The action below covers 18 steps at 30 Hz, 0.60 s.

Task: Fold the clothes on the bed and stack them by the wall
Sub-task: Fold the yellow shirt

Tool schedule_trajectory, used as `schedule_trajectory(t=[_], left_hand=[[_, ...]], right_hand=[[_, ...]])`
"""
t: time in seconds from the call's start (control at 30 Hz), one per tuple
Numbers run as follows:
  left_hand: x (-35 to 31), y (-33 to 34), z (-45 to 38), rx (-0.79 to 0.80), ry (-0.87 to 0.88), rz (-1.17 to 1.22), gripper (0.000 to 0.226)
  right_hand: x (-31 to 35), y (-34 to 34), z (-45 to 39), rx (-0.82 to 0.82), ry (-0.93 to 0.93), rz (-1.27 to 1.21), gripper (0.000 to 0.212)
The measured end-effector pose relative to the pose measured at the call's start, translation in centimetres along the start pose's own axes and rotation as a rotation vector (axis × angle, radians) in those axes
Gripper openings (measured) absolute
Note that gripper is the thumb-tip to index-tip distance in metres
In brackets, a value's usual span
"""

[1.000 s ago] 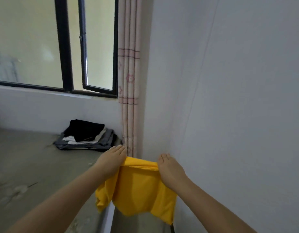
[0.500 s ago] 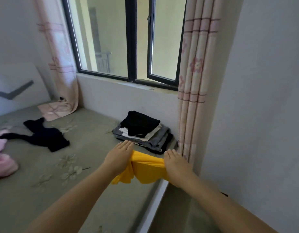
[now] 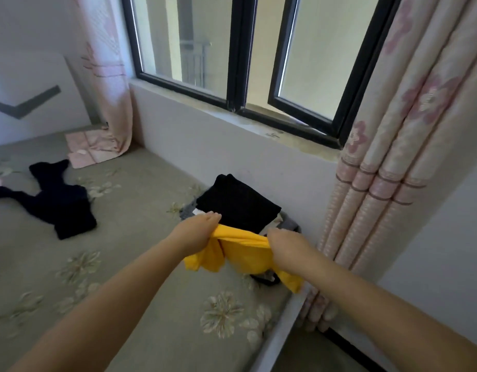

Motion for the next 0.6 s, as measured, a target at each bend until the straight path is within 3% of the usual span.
schedule_trajectory(t=[0.03,0.17,0.3,0.43,0.6], left_hand=[[0.6,-0.2,-1.9,-0.033,-0.024,0.019,0.052],[3.7,0.2,-9.3,-0.126,-0.125,0.007,0.055],[7.1,0.5,-17.5,-0.088,-0.199,-0.039,0.050],[10.7,-0.8,-27.0,-0.053,-0.182,-0.083,0.041],[13.8,-0.9,-34.6,-0.211,-0.076,-0.032,0.045]], right_hand=[[-0.6,-0.8,-2.0,-0.013,-0.013,0.005,0.015],[-3.2,-2.3,-10.9,-0.052,-0.066,0.022,0.028],[-5.8,-3.8,-20.8,-0.072,-0.140,0.003,0.028],[-8.2,-5.7,-29.5,-0.080,-0.172,-0.047,0.031],[-9.8,-6.0,-35.8,-0.170,-0.202,-0.034,0.033]])
Point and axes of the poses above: each hand's wrist, its own z-axis away from the middle knuckle, its own y-axis out of the palm, x = y × z, the point moved 2 cm from there along -z, towards the middle knuckle, and after that the axes turned 2 degrees about -z, right-handed, at the moved point
